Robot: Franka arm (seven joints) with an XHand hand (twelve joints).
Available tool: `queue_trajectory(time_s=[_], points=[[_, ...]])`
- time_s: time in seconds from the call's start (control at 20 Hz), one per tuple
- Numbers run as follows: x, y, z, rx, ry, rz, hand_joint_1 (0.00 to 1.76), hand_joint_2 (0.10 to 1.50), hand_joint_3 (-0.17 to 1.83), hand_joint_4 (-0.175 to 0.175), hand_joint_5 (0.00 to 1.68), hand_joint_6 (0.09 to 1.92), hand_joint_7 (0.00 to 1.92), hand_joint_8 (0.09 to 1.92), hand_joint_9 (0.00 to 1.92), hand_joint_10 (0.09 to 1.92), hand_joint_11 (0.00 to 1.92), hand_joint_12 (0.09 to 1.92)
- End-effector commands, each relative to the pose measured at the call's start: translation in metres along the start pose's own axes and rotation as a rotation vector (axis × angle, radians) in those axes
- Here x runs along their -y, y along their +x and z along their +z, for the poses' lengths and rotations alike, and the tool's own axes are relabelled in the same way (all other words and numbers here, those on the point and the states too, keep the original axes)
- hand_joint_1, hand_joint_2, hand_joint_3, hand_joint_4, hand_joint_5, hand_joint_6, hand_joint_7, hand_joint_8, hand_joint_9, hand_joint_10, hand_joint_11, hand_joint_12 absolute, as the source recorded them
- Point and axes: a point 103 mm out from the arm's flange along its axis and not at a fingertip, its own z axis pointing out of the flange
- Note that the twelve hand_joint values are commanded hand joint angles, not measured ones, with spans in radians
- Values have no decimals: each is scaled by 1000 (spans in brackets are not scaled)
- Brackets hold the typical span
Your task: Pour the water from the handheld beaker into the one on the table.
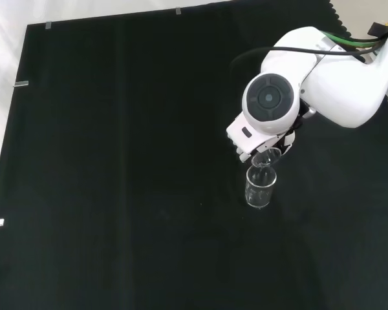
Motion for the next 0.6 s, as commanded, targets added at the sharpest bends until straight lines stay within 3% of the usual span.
queue_trajectory(time_s=[0.05,0.6], points=[[1,1,-3,9,-3,-1,1436,595,643,-175,1385,414,1508,372,1405,323,1259,807],[0,4,-8,38,5,5,1436,595,642,-175,1385,414,1508,372,1405,322,1261,805]])
